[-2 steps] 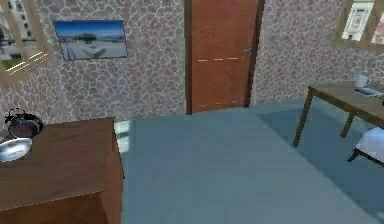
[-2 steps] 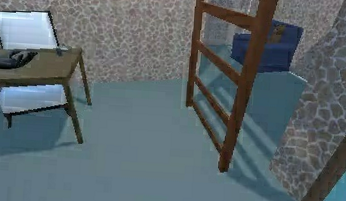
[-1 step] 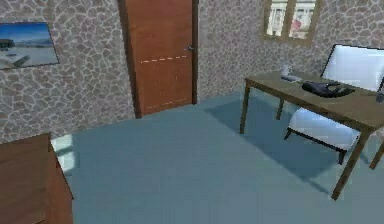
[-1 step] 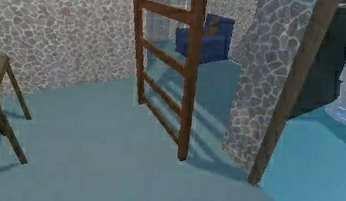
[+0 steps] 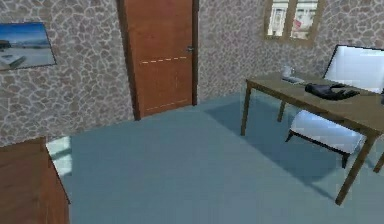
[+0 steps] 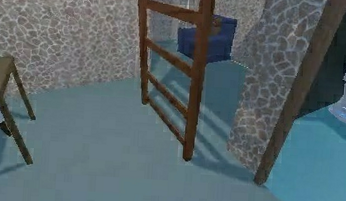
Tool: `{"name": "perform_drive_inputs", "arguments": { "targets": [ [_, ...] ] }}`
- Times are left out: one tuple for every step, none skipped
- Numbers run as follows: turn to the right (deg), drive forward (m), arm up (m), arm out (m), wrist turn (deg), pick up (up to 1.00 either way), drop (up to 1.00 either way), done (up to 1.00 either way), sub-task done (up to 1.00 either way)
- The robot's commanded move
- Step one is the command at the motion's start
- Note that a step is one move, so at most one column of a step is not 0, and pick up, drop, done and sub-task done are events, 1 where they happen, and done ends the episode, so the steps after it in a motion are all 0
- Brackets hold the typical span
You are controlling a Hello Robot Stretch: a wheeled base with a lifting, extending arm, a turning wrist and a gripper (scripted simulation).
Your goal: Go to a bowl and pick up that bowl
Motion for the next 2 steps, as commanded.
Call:
{"name": "perform_drive_inputs", "arguments": {
  "targets": [
    [0.0, 0.40, 0.00, 0.00, 0.0, 0.00, 0.00, 0.00, 0.00],
    [-45.0, 0.00, 0.00, 0.00, 0.0, 0.00, 0.00, 0.00, 0.00]
  ]
}}
